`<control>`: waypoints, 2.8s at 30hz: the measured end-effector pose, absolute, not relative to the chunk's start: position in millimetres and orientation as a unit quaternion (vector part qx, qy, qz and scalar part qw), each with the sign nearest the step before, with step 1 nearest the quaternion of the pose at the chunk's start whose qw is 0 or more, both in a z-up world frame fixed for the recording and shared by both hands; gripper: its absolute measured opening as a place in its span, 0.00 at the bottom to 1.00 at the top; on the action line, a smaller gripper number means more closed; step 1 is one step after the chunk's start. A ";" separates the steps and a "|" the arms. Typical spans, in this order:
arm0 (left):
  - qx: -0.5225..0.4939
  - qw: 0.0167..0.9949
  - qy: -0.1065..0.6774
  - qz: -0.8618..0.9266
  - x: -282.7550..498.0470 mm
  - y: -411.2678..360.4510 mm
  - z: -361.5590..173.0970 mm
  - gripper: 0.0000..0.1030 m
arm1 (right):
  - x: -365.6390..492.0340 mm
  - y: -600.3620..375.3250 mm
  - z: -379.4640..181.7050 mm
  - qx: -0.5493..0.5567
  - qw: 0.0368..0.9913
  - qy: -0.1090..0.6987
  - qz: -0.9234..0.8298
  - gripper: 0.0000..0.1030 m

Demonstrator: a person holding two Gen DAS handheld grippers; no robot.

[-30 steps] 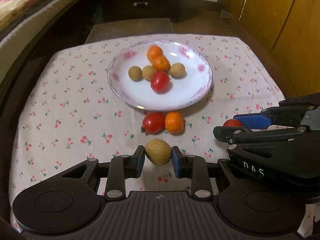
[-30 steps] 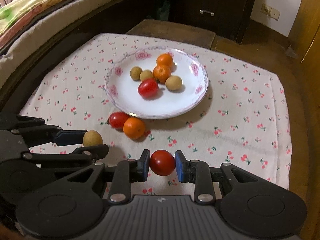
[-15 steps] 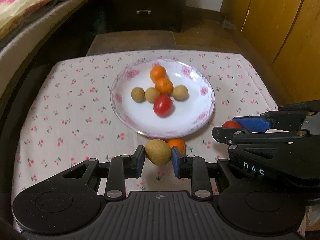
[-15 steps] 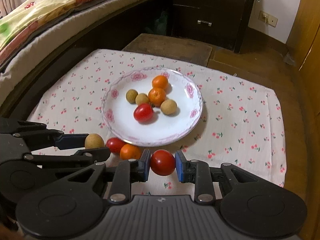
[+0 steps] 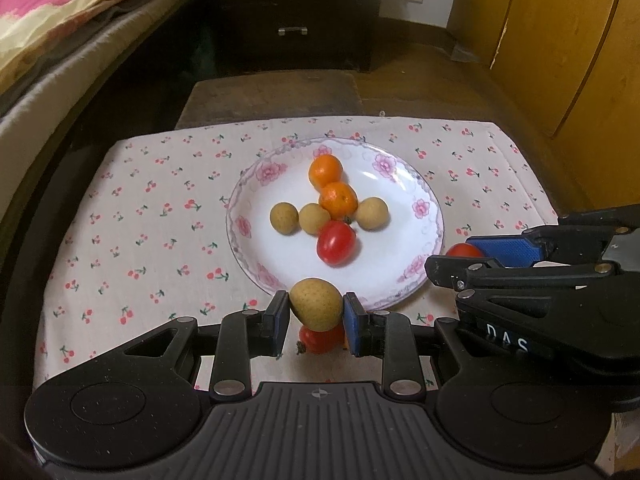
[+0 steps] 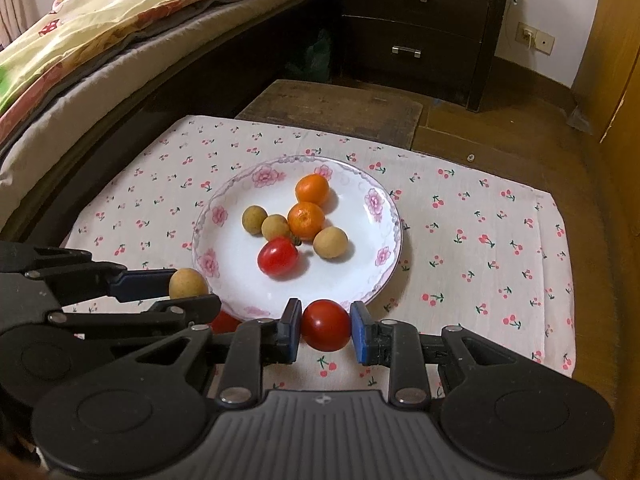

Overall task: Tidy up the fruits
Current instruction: 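Lower both tools over the plate and open them to release the fruits, then move the left tool to a red tomato while the right tool approaches a mandarin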

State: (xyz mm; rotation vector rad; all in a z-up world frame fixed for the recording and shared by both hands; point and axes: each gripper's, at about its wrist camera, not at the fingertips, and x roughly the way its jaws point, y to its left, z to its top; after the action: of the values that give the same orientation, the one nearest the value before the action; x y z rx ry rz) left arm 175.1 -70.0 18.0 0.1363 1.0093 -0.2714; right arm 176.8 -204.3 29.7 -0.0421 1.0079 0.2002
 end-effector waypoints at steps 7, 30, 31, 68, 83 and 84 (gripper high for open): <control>0.068 0.864 0.483 -0.124 185.3 -70.9 16.5 0.34 | 188.3 -204.2 25.9 -0.013 0.870 0.484 0.099 0.28; 0.068 0.861 0.490 -0.117 205.1 -72.5 6.2 0.34 | 210.3 -207.7 11.1 0.002 0.867 0.489 0.102 0.28; 0.068 0.861 0.490 -0.117 205.2 -72.9 6.2 0.34 | 210.2 -207.9 11.1 0.002 0.867 0.488 0.101 0.28; 0.062 0.858 0.498 -0.106 211.2 -71.9 -1.1 0.36 | 215.2 -207.5 4.1 0.002 0.870 0.483 0.100 0.29; 0.059 0.862 0.493 -0.101 210.3 -70.0 3.6 0.39 | 213.0 -207.0 8.2 0.003 0.876 0.472 0.100 0.29; 0.059 0.863 0.492 -0.102 210.1 -69.6 4.2 0.41 | 212.6 -207.5 9.1 0.003 0.877 0.471 0.100 0.29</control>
State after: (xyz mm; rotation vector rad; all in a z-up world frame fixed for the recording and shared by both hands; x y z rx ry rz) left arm 210.1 -69.6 4.2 0.1229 1.0311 -0.2131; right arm 212.6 -207.5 9.1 0.0072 0.9824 0.2093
